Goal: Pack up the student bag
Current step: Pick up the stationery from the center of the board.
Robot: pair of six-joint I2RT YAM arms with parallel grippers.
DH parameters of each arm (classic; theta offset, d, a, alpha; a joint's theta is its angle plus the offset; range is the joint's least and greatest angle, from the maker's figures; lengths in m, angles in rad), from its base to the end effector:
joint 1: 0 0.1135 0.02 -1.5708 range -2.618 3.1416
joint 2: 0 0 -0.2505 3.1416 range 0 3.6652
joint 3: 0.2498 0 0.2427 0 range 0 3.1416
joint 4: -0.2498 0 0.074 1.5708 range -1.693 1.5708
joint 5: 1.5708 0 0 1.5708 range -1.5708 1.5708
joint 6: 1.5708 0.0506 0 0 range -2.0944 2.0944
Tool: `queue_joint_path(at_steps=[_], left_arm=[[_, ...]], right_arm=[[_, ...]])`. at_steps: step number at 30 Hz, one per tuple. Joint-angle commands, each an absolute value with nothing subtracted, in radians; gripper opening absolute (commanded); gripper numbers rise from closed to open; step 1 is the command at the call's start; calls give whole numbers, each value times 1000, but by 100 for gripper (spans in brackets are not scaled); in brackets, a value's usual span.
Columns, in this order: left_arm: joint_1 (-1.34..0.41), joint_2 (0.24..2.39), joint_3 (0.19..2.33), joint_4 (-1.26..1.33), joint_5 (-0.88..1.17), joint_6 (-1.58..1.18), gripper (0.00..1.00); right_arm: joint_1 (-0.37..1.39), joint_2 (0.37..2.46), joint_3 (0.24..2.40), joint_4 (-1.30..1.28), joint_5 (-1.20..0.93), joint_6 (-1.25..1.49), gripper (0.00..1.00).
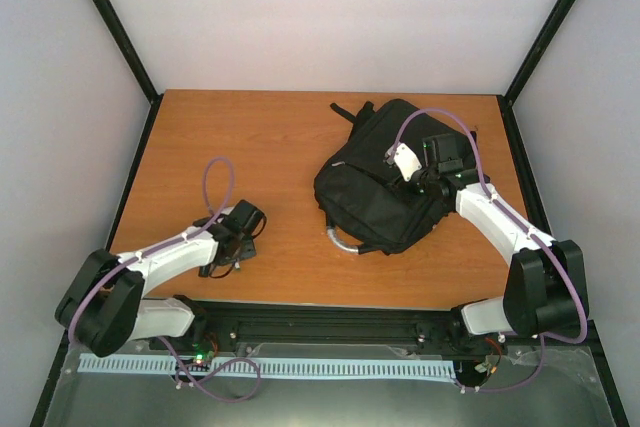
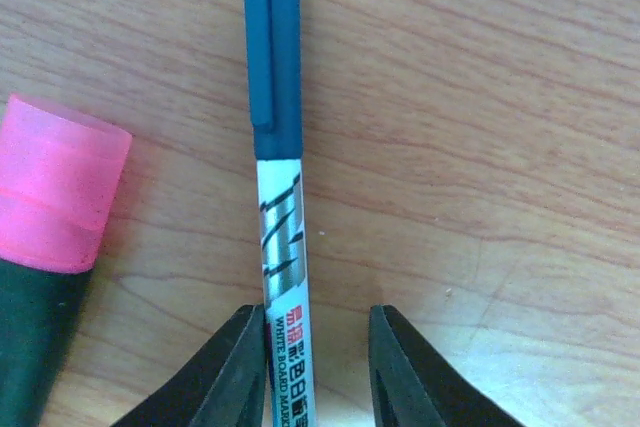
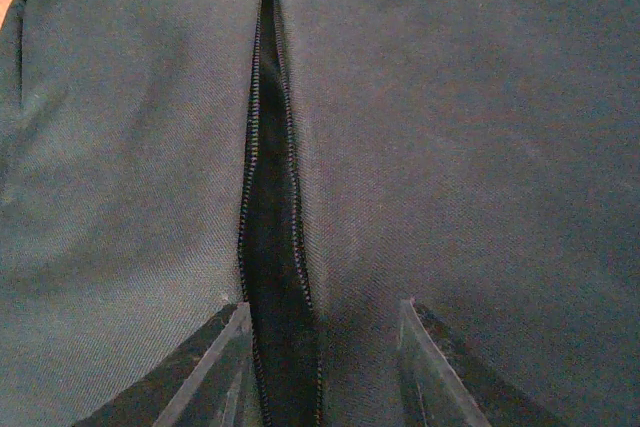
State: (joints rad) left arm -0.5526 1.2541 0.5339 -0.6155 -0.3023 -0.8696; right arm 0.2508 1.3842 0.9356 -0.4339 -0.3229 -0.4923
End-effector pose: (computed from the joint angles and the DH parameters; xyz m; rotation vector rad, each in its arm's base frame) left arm 0.1669 -0.0852 0.1226 -0.4857 2.7236 0.1060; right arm 0.2759 0.0873 0.2175 -1.0052 2.1927 0.2854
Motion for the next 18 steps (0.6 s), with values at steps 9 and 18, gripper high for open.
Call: queue_joint_path(at_steps=[9,18], left_arm=[[-542,1251,547,-505,-78,-774,9],[-651,1279,575,-448,124,-666,1]], right_arm=[[245,1380,943,-437,-333,-494,39],[244,1382,944,-439,-331,-494,39]])
